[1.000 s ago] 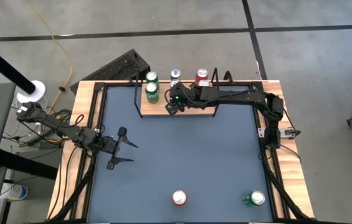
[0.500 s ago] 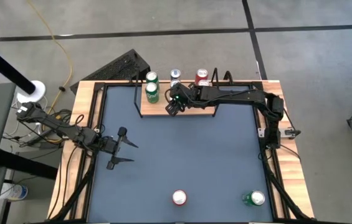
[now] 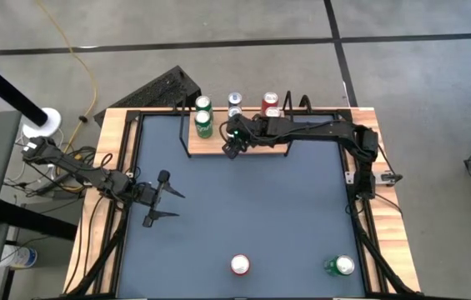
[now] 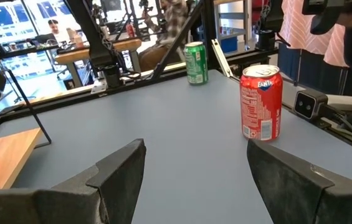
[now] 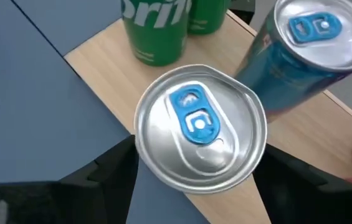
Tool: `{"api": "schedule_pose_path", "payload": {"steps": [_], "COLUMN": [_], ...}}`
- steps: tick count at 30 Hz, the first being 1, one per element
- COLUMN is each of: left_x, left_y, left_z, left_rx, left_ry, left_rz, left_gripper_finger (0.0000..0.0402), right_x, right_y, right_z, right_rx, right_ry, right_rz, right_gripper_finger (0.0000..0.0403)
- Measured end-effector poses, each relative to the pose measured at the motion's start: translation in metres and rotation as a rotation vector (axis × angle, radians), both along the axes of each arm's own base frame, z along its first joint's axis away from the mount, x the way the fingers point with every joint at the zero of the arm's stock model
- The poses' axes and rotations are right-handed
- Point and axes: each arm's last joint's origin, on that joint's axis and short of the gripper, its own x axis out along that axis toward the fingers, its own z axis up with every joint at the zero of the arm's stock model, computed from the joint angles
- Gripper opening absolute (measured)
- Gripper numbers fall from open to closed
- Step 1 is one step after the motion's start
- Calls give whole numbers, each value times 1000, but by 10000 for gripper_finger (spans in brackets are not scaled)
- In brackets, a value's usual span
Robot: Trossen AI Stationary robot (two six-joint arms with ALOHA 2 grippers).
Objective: Place canned beverage on shelf
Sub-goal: Put the blue soda can on the shelf aligned with the other blue soda cans
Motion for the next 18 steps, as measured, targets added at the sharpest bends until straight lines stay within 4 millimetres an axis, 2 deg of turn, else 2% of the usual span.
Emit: {"api": "schedule_pose_path", "payload": {"steps": [7,18], "left_x": [0,0], "left_y": [0,0], "left_z": [-1,-1], "left_rx": [1,0], "left_ry": [7,6], "left_rz": [0,5], "left_gripper_finger": [269,269], "right_x": [-4,-23], "right_y": [1,5], "right_z": [4,36], "right_rx": [1,-13], "right_ry": [7,-31], "right_rz": [-1,-14], "right_gripper_finger": [291,291]}}
